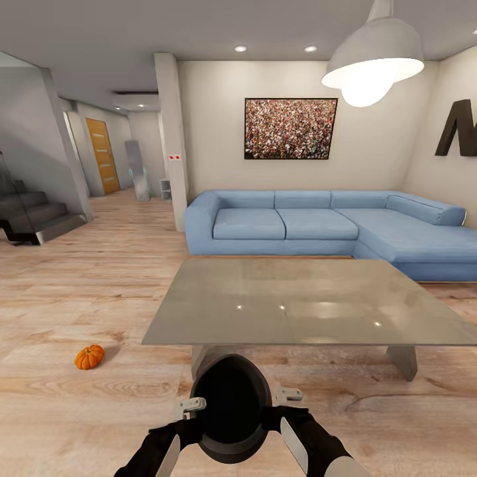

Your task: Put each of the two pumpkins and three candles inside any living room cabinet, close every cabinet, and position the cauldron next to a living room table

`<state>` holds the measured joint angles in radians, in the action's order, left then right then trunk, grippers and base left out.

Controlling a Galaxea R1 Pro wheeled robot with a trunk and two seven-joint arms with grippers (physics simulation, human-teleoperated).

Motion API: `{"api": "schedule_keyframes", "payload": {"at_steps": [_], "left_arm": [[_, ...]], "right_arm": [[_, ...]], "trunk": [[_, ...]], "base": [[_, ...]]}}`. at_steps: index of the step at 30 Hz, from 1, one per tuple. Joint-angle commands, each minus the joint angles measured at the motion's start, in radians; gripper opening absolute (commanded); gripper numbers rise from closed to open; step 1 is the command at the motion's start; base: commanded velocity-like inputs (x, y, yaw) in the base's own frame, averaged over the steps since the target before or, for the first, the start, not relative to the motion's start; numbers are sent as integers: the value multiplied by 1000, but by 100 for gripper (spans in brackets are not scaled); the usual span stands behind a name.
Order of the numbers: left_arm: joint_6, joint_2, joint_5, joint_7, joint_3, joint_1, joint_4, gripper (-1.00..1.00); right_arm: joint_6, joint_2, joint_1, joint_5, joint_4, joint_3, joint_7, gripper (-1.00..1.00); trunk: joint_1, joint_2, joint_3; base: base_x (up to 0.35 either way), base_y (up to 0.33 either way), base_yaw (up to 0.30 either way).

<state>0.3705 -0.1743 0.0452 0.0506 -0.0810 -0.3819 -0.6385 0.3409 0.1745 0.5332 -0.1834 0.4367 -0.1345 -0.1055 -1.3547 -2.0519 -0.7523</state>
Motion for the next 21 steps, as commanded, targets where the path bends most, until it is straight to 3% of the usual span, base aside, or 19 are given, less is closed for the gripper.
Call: {"api": "schedule_keyframes", "payload": {"at_steps": [1, 21], "left_arm": [[0, 1, 65, -3, -8, 0, 0, -100], [1, 1, 65, -3, -8, 0, 0, -100]], "right_arm": [[-80, 0, 1, -13, 4, 5, 81, -100], [-77, 0, 1, -13, 4, 6, 83, -100]], "trunk": [[-4, -7, -3], [-80, -147, -66]], "base": [[1, 0, 0], [0, 0, 0]]}}
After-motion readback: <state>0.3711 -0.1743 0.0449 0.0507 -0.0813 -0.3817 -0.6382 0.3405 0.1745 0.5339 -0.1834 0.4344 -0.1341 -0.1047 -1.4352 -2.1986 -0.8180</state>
